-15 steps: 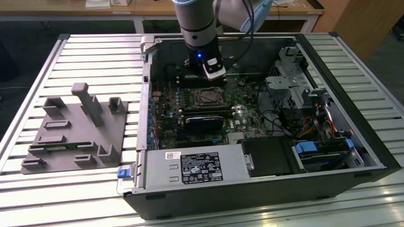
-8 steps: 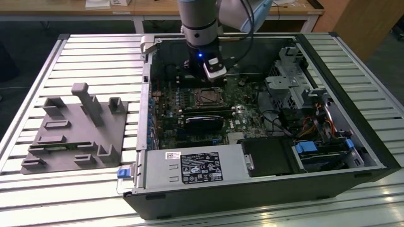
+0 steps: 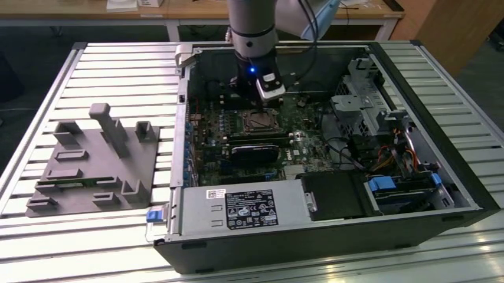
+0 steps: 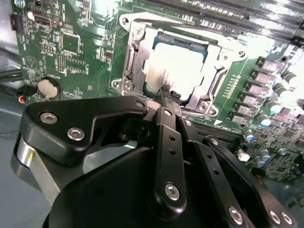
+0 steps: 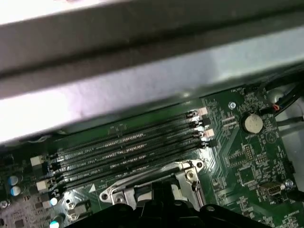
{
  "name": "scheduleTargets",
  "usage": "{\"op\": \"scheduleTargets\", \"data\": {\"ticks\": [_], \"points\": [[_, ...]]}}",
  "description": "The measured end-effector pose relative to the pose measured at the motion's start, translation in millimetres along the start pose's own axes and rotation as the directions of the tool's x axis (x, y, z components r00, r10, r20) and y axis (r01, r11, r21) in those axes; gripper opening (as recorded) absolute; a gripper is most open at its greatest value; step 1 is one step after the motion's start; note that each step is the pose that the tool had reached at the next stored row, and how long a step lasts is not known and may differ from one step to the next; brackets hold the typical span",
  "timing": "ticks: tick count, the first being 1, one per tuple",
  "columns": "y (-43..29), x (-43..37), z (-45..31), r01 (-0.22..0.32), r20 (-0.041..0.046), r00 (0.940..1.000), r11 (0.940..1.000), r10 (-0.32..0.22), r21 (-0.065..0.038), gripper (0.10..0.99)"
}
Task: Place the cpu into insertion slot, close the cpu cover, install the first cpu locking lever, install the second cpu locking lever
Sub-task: 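Install the first cpu locking lever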
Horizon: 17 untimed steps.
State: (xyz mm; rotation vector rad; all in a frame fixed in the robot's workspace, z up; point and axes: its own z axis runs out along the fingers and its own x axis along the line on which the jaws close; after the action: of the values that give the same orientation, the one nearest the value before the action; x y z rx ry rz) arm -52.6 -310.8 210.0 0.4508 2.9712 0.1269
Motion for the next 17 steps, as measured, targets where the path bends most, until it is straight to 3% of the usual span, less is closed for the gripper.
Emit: {"op": "scheduleTargets", "data": {"ticks": [6,13,15,17], "points": [[-7.2,-3.4,0.0,0.000,-0.0134,0.9999,0.9999,0.000,0.010,0.106],[-19.4,-7.6,-0.1,-0.001,-0.0228,0.9997,0.9999,0.002,0.015,0.106],[-20.1,-8.0,0.1,-0.001,-0.0282,0.9996,0.9998,0.002,0.018,0.106],[-20.2,-8.0,0.1,-0.002,-0.0283,0.9996,0.9998,0.002,0.018,0.106]]}}
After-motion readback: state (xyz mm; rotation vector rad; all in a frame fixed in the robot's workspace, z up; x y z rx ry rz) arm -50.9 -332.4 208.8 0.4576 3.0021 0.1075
